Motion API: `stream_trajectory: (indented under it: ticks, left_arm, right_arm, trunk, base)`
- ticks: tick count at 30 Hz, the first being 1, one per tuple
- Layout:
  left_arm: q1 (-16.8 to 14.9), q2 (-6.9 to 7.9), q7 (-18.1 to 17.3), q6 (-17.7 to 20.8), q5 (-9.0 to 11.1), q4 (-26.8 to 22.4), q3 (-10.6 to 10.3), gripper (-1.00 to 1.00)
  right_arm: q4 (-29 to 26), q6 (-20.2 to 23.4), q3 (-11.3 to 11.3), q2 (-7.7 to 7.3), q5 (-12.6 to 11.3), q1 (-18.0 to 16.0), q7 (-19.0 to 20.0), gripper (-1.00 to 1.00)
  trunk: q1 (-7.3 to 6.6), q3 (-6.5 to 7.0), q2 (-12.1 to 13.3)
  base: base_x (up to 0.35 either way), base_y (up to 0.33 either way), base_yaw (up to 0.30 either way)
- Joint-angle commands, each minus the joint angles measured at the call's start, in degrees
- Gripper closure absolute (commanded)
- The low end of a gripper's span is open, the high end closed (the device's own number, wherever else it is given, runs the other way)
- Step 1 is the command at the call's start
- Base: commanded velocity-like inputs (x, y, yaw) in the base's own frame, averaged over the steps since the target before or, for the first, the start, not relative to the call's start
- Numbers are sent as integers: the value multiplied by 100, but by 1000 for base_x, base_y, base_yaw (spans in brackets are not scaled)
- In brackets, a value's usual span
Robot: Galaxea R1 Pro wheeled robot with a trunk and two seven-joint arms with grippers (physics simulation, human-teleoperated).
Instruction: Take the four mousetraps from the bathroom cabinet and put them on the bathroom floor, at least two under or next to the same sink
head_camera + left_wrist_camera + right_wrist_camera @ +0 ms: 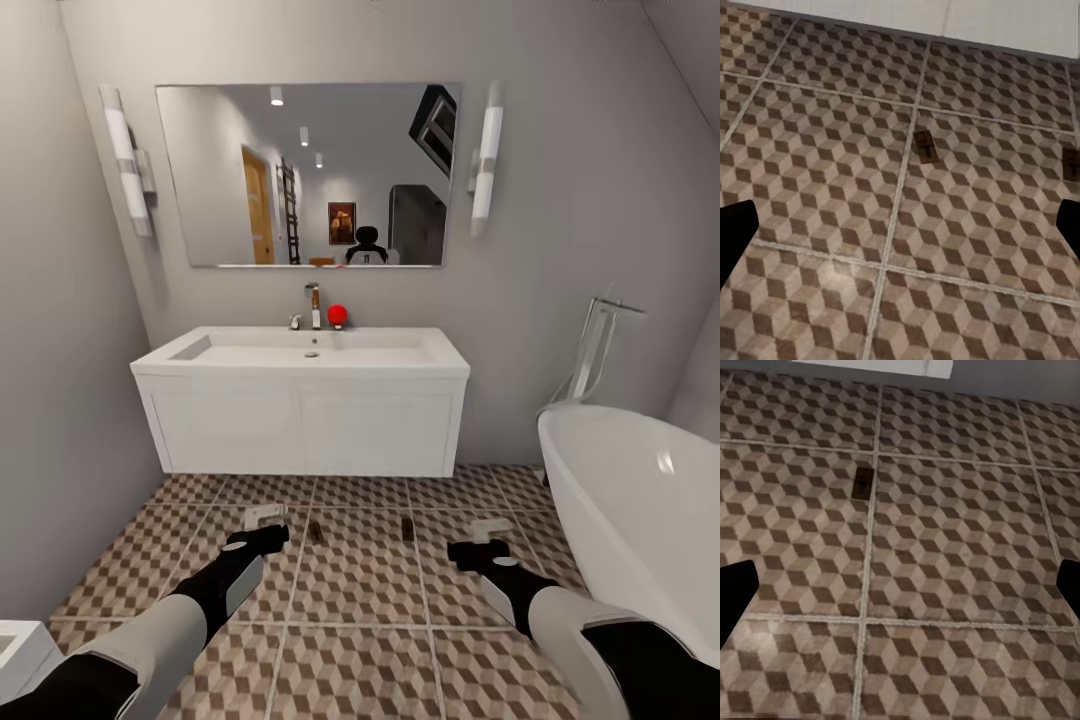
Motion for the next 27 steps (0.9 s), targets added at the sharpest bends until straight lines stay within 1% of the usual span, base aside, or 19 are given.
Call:
stream_trajectory:
  ticks: [1,5,10,27]
  left_arm:
    - [-2,4,43,26,37,-13,-48,-100]
    - [-1,4,36,18,39,-24,-48,-100]
    - [-1,3,29,6,40,-37,-48,-100]
    - [-3,-11,-25,55,19,-35,-74,-100]
  right_arm:
    - [17,-29,45,-20,-20,-7,41,-100]
    - [17,-31,47,-80,-20,-8,159,-100]
    - [17,-31,47,-101,-20,-6,188,-100]
    - [17,-47,49,-96,-21,-4,186,-100]
  trunk:
    - [-23,12,39]
    - [-111,84,199]
    - [-221,174,400]
    - [-594,479,1082]
  base:
    - [0,0,0]
    - [0,0,0]
    - [0,0,0]
    - [0,0,0]
